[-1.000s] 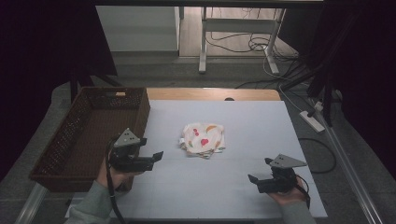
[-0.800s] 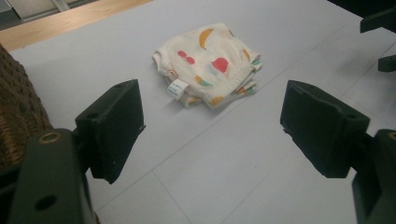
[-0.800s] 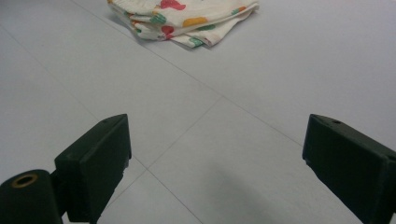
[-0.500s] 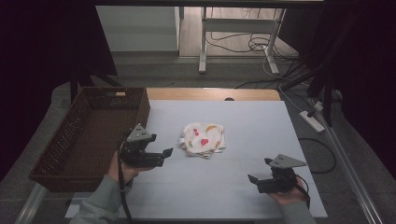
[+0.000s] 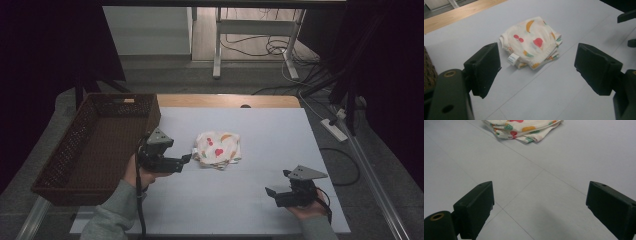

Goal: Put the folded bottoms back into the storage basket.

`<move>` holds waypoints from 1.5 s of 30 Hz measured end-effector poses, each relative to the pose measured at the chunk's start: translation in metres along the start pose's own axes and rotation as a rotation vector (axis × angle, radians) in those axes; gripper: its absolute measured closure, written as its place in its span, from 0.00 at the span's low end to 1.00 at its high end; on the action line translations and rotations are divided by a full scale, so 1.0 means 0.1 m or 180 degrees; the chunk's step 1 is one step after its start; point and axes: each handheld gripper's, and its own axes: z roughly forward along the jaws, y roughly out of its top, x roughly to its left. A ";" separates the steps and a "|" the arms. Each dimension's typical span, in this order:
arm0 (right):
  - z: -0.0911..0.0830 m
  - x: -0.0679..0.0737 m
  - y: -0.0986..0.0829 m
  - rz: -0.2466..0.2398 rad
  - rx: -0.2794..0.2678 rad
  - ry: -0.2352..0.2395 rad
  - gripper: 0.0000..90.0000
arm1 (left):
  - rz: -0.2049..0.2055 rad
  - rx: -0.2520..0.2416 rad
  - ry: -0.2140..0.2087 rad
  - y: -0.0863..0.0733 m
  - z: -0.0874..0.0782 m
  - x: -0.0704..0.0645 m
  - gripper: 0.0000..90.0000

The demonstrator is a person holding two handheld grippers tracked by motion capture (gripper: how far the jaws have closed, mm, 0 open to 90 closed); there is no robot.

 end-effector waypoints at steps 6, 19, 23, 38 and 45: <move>0.00 0.00 0.00 -0.0011 0.0003 0.0003 0.09 | -0.0009 0.0023 -0.0004 0.05 0.09 0.00 0.22; 0.00 -0.01 0.00 0.0003 0.0020 0.0001 0.09 | -0.0008 0.0110 -0.0003 0.11 0.33 0.01 0.23; 0.01 -0.01 0.00 0.0006 0.0013 0.0014 0.09 | -0.0016 0.0128 0.0034 0.14 0.41 0.01 0.23; 0.02 -0.01 -0.01 0.0008 0.0038 0.0032 0.09 | -0.0137 0.0225 0.0057 0.20 0.67 0.14 0.23; 0.03 -0.02 -0.01 0.0015 0.0051 0.0046 0.09 | -0.0171 0.0268 0.0088 0.20 0.79 0.20 0.23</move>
